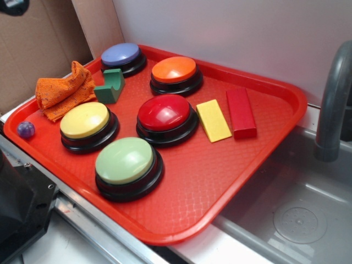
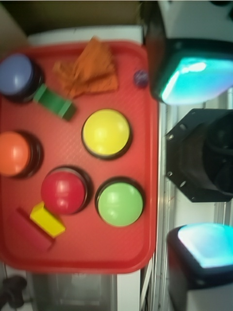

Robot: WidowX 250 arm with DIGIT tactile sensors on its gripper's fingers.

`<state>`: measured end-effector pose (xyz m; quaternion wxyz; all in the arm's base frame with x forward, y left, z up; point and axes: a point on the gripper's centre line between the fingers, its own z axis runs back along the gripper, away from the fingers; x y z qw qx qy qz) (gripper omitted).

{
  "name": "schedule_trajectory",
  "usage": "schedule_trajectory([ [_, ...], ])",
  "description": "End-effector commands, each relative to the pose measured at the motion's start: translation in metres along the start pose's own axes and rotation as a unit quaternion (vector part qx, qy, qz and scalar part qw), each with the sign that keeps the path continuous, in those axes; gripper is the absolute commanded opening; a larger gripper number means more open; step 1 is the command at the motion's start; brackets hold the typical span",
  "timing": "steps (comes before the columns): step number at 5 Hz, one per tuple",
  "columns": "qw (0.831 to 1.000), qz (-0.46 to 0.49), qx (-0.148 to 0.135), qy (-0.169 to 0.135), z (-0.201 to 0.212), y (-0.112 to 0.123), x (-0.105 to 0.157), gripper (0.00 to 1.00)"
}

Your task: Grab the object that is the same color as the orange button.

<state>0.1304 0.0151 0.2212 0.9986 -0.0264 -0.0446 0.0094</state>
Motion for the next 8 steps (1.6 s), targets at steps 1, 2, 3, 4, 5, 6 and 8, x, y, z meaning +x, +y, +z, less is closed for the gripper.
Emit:
schedule_trajectory([
  [1, 1.0, -0.012, 0.005, -0.024, -0.02, 0.046, 0.016, 1.0],
  [2, 0.999, -0.025, -0.002, -0.04, -0.032, 0.062, 0.019, 1.0],
  [3, 0.999, -0.036, -0.001, -0.04, -0.05, 0.077, 0.023, 1.0],
  [4, 0.997, -0.047, 0.015, -0.05, -0.065, 0.088, 0.026, 1.0],
  [5, 0.997, -0.049, 0.04, -0.039, -0.083, 0.103, 0.029, 1.0],
  [6, 0.993, -0.08, 0.067, -0.062, -0.104, 0.119, 0.032, 1.0],
  [8, 0.992, -0.075, 0.094, -0.022, -0.128, 0.144, 0.037, 1.0],
])
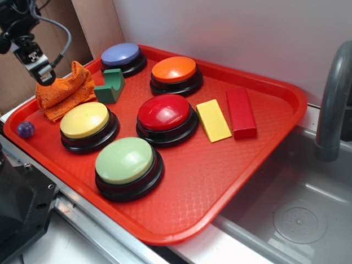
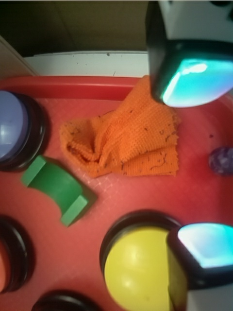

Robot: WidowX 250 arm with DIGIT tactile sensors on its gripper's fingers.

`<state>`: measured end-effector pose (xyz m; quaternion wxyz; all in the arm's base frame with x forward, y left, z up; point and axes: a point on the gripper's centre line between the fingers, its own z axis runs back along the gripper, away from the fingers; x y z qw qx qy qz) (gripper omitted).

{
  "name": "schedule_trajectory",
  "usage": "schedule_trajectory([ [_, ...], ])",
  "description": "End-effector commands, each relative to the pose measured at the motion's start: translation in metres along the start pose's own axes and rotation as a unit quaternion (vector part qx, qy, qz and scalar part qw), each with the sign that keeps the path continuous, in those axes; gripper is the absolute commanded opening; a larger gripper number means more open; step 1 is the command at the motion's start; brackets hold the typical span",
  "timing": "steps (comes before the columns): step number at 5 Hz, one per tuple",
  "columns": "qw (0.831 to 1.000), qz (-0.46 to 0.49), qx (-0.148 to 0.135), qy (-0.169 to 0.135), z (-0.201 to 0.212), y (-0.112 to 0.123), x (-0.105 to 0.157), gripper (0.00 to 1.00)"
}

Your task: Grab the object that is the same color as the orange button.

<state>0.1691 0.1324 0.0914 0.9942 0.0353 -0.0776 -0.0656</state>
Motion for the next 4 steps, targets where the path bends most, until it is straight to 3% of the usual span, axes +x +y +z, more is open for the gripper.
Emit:
schedule_trajectory([
  [1, 0.998, -0.002, 0.058, 0.038, -0.021, 0.029, 0.003, 1.0],
  [2, 0.995, 0.005, 0.077, 0.056, -0.031, 0.035, 0.004, 1.0],
  [3, 0.995, 0.013, 0.078, 0.063, -0.039, 0.041, 0.007, 1.0],
  [4, 0.993, 0.03, 0.082, 0.074, -0.051, 0.045, 0.007, 0.94],
])
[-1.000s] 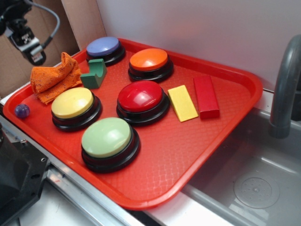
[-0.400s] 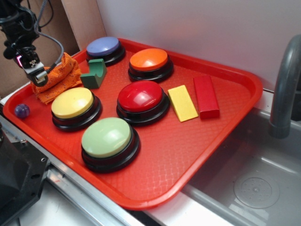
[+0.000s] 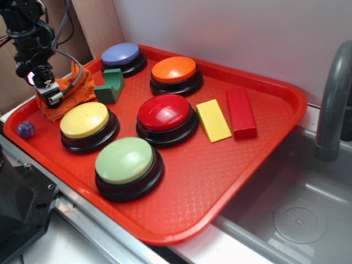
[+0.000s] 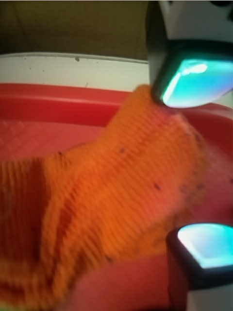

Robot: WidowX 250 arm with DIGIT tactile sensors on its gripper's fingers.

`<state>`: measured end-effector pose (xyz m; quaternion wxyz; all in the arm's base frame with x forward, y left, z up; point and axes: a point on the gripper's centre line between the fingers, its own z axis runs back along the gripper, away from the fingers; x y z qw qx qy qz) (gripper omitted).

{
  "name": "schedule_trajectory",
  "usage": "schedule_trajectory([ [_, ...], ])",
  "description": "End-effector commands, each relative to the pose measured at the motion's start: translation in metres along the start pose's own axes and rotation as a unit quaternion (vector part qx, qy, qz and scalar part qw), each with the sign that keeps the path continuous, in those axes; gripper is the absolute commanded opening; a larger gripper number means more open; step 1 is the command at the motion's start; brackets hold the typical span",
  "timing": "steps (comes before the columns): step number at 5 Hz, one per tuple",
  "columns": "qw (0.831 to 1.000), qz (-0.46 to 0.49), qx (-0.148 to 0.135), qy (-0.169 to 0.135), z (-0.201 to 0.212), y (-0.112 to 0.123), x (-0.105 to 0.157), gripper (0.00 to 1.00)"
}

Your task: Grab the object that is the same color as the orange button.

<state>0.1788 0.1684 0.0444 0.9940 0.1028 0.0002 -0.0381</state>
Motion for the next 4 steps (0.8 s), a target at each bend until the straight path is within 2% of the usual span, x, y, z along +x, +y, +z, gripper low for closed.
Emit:
schedule_trajectory([
  [1, 0.999, 0.037, 0.016, -0.003, -0.007, 0.013, 0.009, 0.0],
  [4, 0.998, 0.055, 0.019, 0.016, 0.0, 0.011, 0.009, 0.0],
])
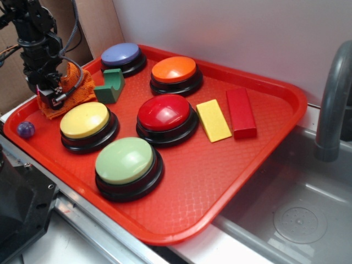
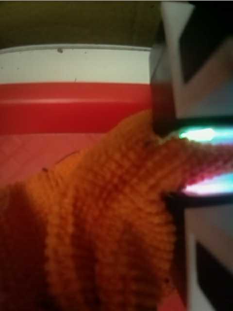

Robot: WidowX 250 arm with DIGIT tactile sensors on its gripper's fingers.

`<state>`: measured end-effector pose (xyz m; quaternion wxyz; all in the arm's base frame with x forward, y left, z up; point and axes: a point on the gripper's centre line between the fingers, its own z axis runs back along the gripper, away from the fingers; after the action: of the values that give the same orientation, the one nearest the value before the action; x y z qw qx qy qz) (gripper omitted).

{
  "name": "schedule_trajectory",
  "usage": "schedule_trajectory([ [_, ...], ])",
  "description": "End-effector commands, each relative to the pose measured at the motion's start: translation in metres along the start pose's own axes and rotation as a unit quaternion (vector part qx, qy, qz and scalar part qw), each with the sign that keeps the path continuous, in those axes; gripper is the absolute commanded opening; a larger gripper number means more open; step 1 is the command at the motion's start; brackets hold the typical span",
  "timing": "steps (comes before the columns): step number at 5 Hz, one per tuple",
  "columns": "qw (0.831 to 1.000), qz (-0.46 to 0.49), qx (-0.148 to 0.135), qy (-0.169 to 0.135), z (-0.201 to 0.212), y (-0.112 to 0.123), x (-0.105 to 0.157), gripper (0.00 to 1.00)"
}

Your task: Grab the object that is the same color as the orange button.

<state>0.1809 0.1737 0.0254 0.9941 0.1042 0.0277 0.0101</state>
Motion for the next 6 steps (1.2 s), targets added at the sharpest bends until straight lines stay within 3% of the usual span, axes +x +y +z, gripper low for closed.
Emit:
schedule_trajectory([
  [1, 0.999, 0.029, -0.008, -0.015, 0.037, 0.007, 0.005, 0.0],
  [3, 0.994, 0.028, -0.087, -0.056, 0.082, -0.027, 0.005, 0.0],
  [4, 0.992, 0.005, -0.11, -0.057, 0.101, -0.057, 0.005, 0.0],
  [5, 0.988, -0.032, -0.149, -0.036, 0.115, -0.084, 0.002, 0.0],
  [6, 0.983, -0.071, -0.166, -0.034, 0.122, -0.118, -0.001, 0.0],
])
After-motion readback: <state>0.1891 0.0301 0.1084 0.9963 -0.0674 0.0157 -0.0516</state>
